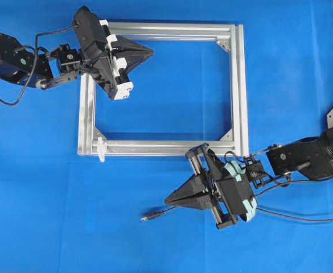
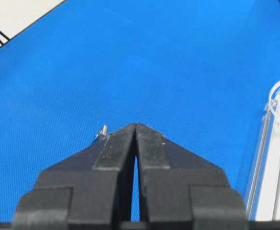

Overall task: Insert the wire through the string loop located on the left side.
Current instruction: 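Close the right gripper on the black USB cable near its plug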

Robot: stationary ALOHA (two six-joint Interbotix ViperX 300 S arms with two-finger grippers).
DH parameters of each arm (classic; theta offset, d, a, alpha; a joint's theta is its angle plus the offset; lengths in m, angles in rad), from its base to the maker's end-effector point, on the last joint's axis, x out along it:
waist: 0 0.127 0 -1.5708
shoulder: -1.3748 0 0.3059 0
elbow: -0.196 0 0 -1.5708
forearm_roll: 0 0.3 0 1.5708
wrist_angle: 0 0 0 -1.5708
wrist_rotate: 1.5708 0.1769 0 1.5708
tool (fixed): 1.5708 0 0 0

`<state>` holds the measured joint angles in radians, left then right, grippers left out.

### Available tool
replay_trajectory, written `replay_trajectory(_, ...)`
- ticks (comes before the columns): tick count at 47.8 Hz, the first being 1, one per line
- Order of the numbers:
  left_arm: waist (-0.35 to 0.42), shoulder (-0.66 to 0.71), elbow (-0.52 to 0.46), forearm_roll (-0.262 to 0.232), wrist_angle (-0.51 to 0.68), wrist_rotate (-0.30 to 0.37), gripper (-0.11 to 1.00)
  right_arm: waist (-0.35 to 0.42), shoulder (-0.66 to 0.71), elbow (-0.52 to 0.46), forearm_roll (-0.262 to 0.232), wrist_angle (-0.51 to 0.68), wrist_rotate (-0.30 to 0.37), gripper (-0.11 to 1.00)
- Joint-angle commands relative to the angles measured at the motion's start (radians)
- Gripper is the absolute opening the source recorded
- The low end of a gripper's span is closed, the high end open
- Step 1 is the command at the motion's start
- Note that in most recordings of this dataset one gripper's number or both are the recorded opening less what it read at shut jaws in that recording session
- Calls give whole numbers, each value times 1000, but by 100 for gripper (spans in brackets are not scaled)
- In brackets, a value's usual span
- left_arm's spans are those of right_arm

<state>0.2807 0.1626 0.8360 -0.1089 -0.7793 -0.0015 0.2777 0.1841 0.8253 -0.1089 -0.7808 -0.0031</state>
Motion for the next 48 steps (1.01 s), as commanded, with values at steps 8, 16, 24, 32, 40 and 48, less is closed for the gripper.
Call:
replay_trajectory(8, 0, -41, 8, 17, 20, 2, 0, 11, -58, -14, -3, 80, 12, -3)
replay_trajectory(16, 3, -41, 8, 17, 18, 2, 0, 20, -58, -18, -2, 98, 20, -3)
replay_trajectory(24, 3, -41, 9, 18, 18, 2, 0, 21, -60, -12, -2, 92, 60, -2)
replay_trajectory(32, 3, -43, 9, 20, 18, 2, 0, 23, -60, -12, -2, 92, 87, 0)
replay_trajectory(40, 3, -43, 9, 20, 17, 2, 0, 23, -60, -14, 5, 92, 120, 35)
replay_trajectory(48, 3, -41, 9, 20, 17, 5, 0, 23, -60, -11, 5, 92, 133, 85)
